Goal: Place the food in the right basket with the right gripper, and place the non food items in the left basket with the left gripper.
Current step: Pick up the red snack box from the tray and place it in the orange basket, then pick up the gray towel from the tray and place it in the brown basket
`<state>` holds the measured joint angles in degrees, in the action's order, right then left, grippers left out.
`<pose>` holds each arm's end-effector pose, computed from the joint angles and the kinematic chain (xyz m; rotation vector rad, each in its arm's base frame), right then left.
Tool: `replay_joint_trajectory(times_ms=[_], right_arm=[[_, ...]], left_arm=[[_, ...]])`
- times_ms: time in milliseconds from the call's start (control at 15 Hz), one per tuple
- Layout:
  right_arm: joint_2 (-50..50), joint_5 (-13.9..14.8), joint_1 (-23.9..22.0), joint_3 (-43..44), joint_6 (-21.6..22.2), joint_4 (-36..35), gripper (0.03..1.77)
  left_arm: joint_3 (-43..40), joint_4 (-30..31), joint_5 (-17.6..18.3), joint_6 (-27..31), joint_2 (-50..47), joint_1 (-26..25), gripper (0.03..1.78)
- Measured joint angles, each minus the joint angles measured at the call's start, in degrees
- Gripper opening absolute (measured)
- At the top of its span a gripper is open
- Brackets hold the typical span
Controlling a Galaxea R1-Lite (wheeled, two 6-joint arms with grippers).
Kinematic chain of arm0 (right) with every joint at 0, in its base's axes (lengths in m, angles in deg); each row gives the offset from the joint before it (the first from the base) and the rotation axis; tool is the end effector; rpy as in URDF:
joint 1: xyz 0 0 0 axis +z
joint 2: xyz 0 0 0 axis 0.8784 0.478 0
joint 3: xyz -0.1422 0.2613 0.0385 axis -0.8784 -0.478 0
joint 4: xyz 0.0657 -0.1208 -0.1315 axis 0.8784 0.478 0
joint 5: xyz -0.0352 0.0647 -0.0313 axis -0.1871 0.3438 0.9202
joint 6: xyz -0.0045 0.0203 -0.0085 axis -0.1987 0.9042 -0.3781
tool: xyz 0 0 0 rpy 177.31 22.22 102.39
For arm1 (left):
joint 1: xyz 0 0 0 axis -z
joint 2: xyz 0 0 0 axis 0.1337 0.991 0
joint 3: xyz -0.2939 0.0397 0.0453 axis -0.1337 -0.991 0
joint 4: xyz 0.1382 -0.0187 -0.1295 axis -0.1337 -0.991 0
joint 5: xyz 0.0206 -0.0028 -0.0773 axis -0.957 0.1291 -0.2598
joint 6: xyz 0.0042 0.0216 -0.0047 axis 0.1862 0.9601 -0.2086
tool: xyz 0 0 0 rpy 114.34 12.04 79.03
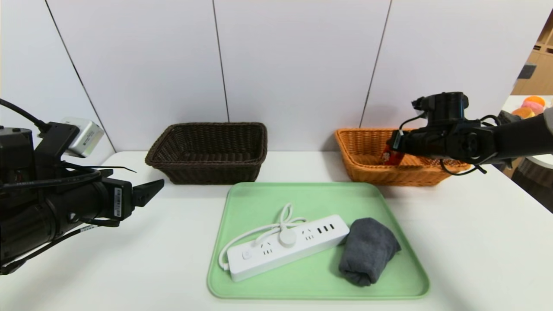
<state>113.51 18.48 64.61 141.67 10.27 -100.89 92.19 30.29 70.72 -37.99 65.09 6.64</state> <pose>0.4272 0.0222 0.1584 0.2082 0.4828 -0.0652 0.1915 -0.0462 0.2054 0.0865 0.2994 -0.1349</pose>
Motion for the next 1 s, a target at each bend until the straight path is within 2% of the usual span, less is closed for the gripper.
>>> replay_joint_trajectory(times_ms=[133, 400, 800, 1000], right_arm=[[0.16, -0.02, -0.09, 0.02, 0.05, -0.09, 0.95], [0.1, -0.02, -0.72, 0.06, 0.13, -0.16, 1.26], [-8.19, 0.13, 0.0, 0.33, -0.48, 1.16, 1.5], [-15.85, 0.26, 1.12, 0.44, -0.89, 5.07, 1.57]], left_arm=[[0.0, 0.0, 0.0, 0.0, 0.09, 0.0, 1.69], [-0.02, 0.0, -0.06, -0.02, 0.32, 0.0, 1.69], [0.11, 0.06, -0.09, -0.09, 0.39, 0.0, 1.69], [0.13, 0.06, 0.05, -0.18, 0.28, 0.2, 1.69]])
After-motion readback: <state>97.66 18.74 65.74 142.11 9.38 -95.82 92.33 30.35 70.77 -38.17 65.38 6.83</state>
